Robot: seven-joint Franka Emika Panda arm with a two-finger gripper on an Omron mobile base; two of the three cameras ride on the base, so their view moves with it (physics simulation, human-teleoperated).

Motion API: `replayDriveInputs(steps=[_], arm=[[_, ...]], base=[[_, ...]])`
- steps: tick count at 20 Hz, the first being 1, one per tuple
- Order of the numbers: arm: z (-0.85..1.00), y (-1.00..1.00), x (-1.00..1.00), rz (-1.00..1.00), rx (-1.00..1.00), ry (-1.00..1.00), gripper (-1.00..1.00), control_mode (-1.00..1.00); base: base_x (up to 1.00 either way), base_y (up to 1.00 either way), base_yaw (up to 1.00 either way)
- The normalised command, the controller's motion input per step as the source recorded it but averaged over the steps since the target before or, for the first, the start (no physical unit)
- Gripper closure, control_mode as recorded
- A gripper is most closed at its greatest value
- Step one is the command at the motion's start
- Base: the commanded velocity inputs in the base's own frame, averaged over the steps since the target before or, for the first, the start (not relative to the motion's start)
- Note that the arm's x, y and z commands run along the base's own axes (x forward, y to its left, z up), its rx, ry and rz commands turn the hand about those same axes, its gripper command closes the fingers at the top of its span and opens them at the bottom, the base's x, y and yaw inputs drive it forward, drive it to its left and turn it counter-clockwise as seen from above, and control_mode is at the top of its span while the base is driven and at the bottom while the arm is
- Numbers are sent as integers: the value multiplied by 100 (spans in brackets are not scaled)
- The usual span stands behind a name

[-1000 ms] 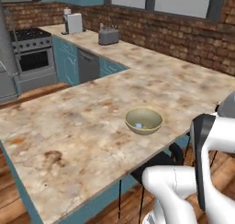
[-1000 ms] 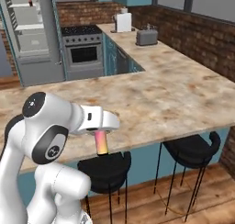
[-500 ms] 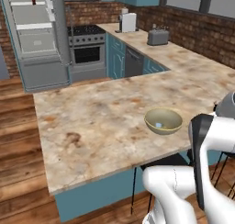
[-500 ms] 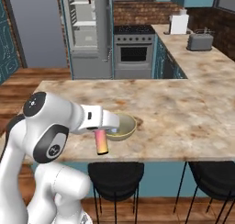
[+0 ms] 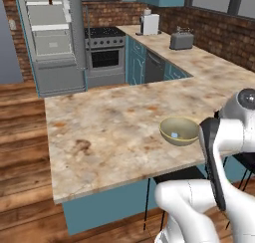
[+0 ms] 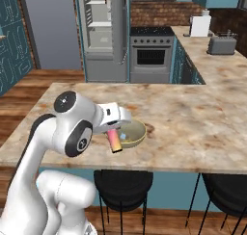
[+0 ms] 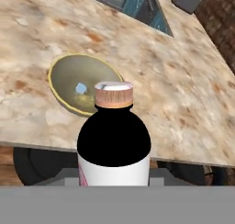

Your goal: Open the fridge, grab two sodas, and place both sodas inside the bowl with ice on the dining counter.

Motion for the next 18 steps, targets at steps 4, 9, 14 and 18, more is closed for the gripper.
replayDriveInputs(steps=[4,9,14,18], arm=[[-35,13,97,18,-25,34,100,-100],[-20,1,100,18,-10,29,100,-100],[-29,0,89,12,1,15,100,-100],[-36,0,62,13,0,17,100,-100]], base=[[0,0,0],[0,0,0],[0,0,0],[0,0,0]])
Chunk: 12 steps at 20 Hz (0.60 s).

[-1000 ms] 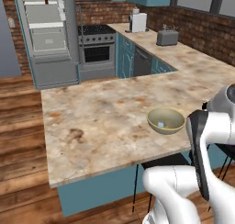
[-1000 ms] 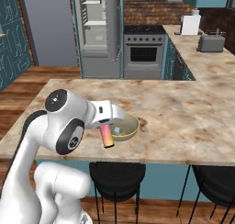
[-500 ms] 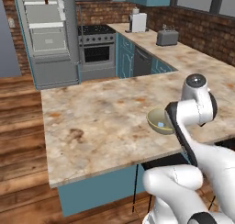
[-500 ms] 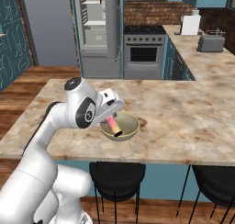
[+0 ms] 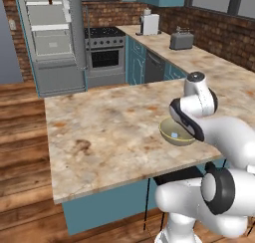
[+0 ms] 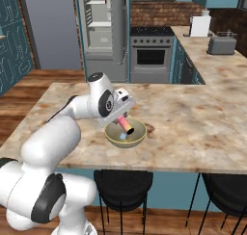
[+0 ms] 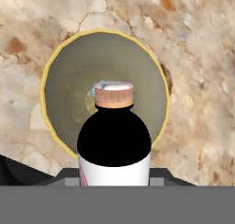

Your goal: Open the fridge, grab two sodas, and place both sodas inside the bowl with ice on the dining counter.

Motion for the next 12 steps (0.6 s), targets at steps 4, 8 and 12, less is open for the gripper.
replayDriveInputs(steps=[4,8,12], arm=[[-47,0,28,13,-2,6,100,-100],[-55,0,29,13,-3,6,100,-100],[-50,0,32,13,-4,8,100,-100]], base=[[0,0,0],[0,0,0],[0,0,0]])
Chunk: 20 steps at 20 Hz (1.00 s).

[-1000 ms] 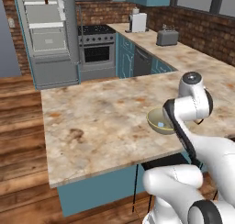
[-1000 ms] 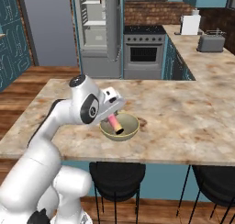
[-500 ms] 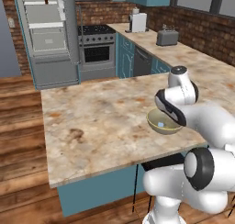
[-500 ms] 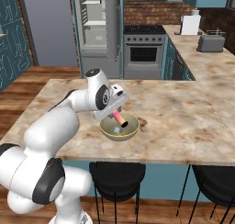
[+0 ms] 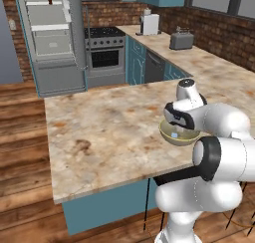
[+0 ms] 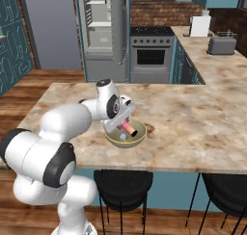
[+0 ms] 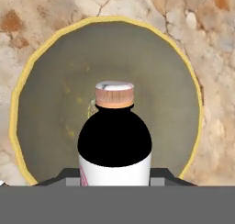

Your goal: Open the fridge, grab two sodas, and place both sodas inside the bowl with ice on the dining counter.

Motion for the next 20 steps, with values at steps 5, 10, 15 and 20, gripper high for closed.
replayDriveInputs(steps=[5,10,15,20], arm=[[-41,0,37,13,-3,11,100,-100],[-35,0,34,13,-1,10,100,-100],[-30,0,30,13,0,9,100,-100],[-28,-1,31,13,0,9,100,-100]], base=[[0,0,0],[0,0,0],[0,0,0],[0,0,0]])
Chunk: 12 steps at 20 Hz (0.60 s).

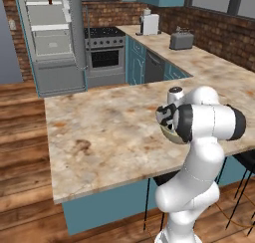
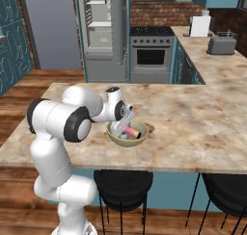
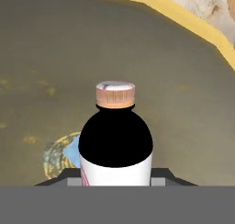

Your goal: Open the fridge, grab two sodas, and place both sodas inside the bowl with ice on the dining counter.

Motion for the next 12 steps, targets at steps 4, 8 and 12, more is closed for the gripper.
replayDriveInputs(steps=[4,8,12], arm=[[-28,-6,26,13,0,9,100,-100],[-5,-28,-13,11,0,0,100,-100],[0,-16,-48,4,0,-8,100,-100]], base=[[0,0,0],[0,0,0],[0,0,0]])
